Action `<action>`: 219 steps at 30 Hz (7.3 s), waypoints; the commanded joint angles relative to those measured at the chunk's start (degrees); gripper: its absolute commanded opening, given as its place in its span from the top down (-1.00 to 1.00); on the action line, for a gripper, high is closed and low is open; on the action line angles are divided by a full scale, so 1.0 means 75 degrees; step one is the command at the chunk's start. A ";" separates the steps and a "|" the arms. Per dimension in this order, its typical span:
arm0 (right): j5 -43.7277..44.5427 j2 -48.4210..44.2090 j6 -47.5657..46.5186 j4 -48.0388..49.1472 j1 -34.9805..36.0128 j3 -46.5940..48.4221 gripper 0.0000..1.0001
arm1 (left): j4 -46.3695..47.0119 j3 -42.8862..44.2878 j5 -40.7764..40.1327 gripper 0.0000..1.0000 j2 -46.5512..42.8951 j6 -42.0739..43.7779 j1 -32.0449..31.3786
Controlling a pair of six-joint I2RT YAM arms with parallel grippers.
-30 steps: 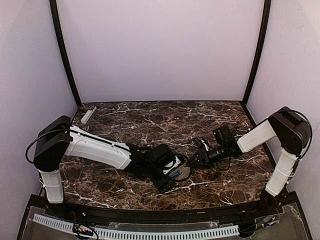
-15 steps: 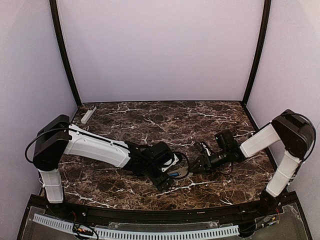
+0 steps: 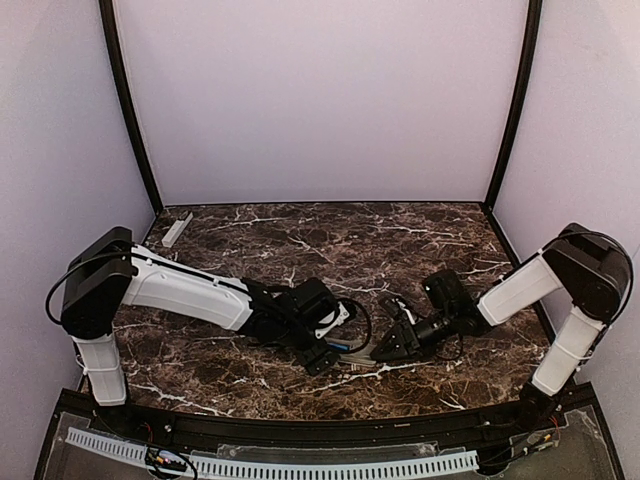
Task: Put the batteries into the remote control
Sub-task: Adjust the remote control without the battery cover at the center of the board, then adjust the battery in the battery compartment, then hold the remote control without the battery cover at the center of the board.
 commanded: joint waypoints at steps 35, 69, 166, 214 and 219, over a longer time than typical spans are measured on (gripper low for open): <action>0.3142 0.0723 -0.4540 -0.4427 0.1541 0.4121 0.17 | 0.3755 -0.3847 0.1655 -0.71 -0.3354 -0.2688 0.0793; 0.4586 0.0885 -0.4756 -0.4909 0.2297 0.4120 0.35 | 0.5609 -0.4180 0.1936 0.14 -0.2625 -0.4272 0.0719; 0.4633 -0.1200 -0.3690 -0.2919 0.2344 0.1468 -0.32 | 0.5166 -0.3032 -0.0008 0.78 -0.1381 -0.4442 -0.0237; 0.6182 -0.0396 -0.3456 -0.2390 0.3316 0.1249 -0.07 | 0.4663 -0.2188 0.0736 0.67 -0.0757 -0.3589 0.0119; 0.6170 -0.0382 -0.3432 -0.2421 0.3312 0.1253 -0.04 | 0.4558 -0.2150 0.0682 0.70 -0.0690 -0.3566 0.0135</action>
